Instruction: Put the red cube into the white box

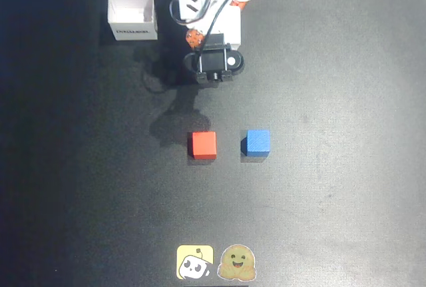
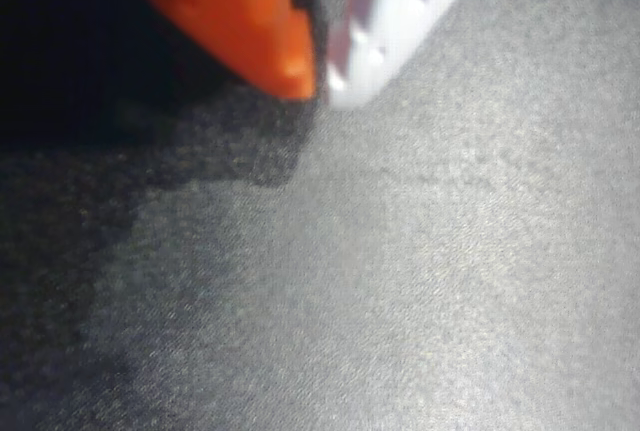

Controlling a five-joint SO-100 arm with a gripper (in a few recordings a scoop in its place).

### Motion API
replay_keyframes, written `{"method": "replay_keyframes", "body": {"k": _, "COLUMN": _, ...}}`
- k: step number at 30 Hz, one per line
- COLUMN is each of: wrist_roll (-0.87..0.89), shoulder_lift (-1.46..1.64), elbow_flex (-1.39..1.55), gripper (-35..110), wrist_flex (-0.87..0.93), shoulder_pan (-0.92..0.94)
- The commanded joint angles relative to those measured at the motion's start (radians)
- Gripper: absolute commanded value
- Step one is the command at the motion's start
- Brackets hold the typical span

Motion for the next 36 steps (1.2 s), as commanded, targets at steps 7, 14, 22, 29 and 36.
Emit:
{"method": "replay_keyframes", "body": {"k": 7, "wrist_roll": 0.002, "shoulder_lift": 0.005, "elbow_flex": -0.003, "gripper": 0, "wrist_flex": 0.006, "shoulder_pan": 0.0}}
{"method": "replay_keyframes", "body": {"k": 14, "wrist_roll": -0.002, "shoulder_lift": 0.005, "elbow_flex": -0.003, "gripper": 0, "wrist_flex": 0.006, "shoulder_pan": -0.002}}
{"method": "replay_keyframes", "body": {"k": 22, "wrist_roll": -0.015, "shoulder_lift": 0.005, "elbow_flex": -0.08, "gripper": 0, "wrist_flex": 0.031, "shoulder_pan": 0.003}}
{"method": "replay_keyframes", "body": {"k": 29, "wrist_roll": -0.054, "shoulder_lift": -0.314, "elbow_flex": -0.313, "gripper": 0, "wrist_flex": 0.002, "shoulder_pan": 0.014}}
{"method": "replay_keyframes", "body": {"k": 36, "wrist_roll": -0.067, "shoulder_lift": -0.64, "elbow_flex": -0.515, "gripper": 0, "wrist_flex": -0.106, "shoulder_pan": 0.023}}
